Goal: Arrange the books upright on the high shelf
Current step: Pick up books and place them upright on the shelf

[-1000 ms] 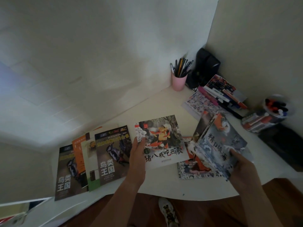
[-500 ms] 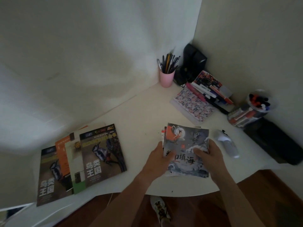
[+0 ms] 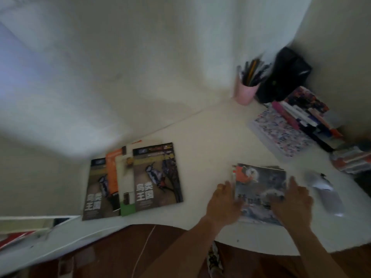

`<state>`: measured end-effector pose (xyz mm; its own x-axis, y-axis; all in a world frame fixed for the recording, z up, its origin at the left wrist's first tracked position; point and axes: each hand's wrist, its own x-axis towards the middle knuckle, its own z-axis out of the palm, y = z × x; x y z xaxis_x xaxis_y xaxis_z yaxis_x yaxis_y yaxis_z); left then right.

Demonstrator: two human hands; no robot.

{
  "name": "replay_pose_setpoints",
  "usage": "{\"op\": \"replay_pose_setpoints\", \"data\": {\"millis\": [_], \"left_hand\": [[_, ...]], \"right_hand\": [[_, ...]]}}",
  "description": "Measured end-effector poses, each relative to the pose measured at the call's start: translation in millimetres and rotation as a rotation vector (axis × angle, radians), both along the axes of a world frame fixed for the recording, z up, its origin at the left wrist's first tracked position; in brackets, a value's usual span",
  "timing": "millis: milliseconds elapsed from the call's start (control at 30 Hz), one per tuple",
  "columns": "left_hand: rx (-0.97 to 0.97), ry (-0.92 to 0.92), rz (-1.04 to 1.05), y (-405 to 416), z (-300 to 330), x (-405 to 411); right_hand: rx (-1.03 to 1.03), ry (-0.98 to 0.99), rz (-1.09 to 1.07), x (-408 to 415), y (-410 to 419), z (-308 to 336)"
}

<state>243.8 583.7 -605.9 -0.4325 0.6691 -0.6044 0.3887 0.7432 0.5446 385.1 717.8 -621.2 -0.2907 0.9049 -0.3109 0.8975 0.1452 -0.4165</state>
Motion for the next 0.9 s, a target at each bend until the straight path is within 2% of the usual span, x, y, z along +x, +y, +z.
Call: {"op": "replay_pose_setpoints", "data": {"millis": [67, 100, 167, 233, 267, 367, 433, 533, 600, 700, 767, 900], "left_hand": [[0.046, 0.054, 0.226, -19, 9, -18], [0.106, 0.128, 0.372, -34, 13, -30], [0.177, 0.342, 0.584, -73, 16, -64], [0.148, 0.571, 0.735, -116, 18, -101], [0.098, 0.622, 0.805, -138, 19, -119], [-0.120, 0.429, 0.933, -195, 10, -162], [-0.157, 0.323, 0.939, -220, -6, -175], [-0.160, 0.310, 0.898, -233, -26, -175], [-0.093, 0.272, 0.936, -231, -27, -171], [0.035, 0.308, 0.910, -225, -25, -167], [0.144, 0.237, 0.916, -218, -22, -167], [0.223, 0.123, 0.896, -216, -21, -178]], "right_hand": [[0.177, 0.133, 0.062, -35, -21, 21], [0.182, 0.202, 0.159, -58, -35, 27], [-0.059, 0.314, 0.273, -110, -69, 29], [-0.259, 0.386, 0.323, -157, -103, 26], [-0.326, 0.370, 0.367, -179, -118, 23], [-0.435, 0.259, 0.418, -231, -152, 10], [-0.380, 0.179, 0.396, -250, -164, 1], [-0.330, 0.121, 0.336, -264, -174, -10], [-0.309, 0.129, 0.335, -267, -177, -16], [-0.268, 0.070, 0.357, -271, -182, -20], [-0.281, 0.066, 0.302, -273, -182, -21], [-0.355, 0.199, 0.230, -272, -163, -18]]}}
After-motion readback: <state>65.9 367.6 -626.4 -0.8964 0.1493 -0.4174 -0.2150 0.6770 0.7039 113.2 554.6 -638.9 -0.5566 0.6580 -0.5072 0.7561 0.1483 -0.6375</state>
